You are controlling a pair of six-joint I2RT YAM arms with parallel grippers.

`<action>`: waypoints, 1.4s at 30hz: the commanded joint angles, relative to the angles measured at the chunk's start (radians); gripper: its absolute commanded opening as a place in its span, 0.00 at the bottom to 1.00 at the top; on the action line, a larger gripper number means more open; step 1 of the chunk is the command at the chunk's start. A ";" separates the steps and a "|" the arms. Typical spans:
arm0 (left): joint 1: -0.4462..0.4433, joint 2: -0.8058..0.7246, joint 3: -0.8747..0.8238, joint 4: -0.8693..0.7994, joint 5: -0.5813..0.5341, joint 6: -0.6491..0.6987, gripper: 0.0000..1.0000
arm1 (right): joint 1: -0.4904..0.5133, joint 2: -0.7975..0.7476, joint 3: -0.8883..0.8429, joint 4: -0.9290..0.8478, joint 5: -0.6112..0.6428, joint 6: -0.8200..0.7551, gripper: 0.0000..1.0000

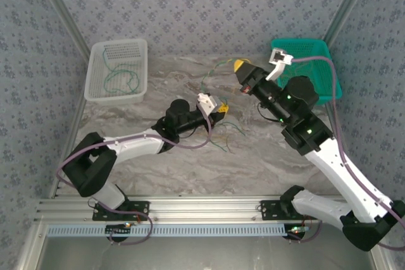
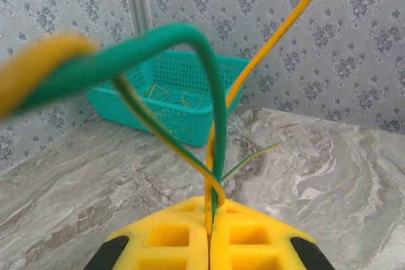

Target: Untangle the cables

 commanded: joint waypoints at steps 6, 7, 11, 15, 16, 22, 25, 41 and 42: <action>0.008 -0.214 -0.112 -0.068 -0.025 0.018 0.00 | -0.177 -0.112 0.005 -0.274 0.192 -0.123 0.00; 0.011 -0.239 -0.120 -0.092 -0.026 0.021 0.00 | -0.201 -0.120 0.005 -0.304 0.214 -0.148 0.00; 0.018 -0.326 -0.153 -0.180 -0.045 0.053 0.00 | -0.279 -0.154 -0.032 -0.378 0.271 -0.215 0.00; 0.044 -0.412 -0.207 -0.218 -0.071 0.056 0.00 | -0.350 -0.162 -0.065 -0.418 0.317 -0.239 0.00; 0.055 -0.432 -0.220 -0.227 -0.076 0.052 0.00 | -0.368 -0.159 -0.074 -0.427 0.318 -0.242 0.00; 0.104 -0.512 -0.270 -0.286 -0.103 0.043 0.00 | -0.462 -0.148 -0.111 -0.439 0.306 -0.232 0.00; 0.118 -0.535 -0.292 -0.301 -0.109 0.041 0.00 | -0.490 -0.133 -0.113 -0.445 0.287 -0.231 0.00; 0.134 -0.493 -0.329 -0.259 -0.097 -0.011 0.16 | -0.405 -0.002 -0.239 -0.234 0.002 -0.258 0.00; 0.134 -0.489 -0.331 -0.255 -0.095 -0.013 0.23 | -0.392 -0.001 -0.240 -0.226 -0.002 -0.267 0.00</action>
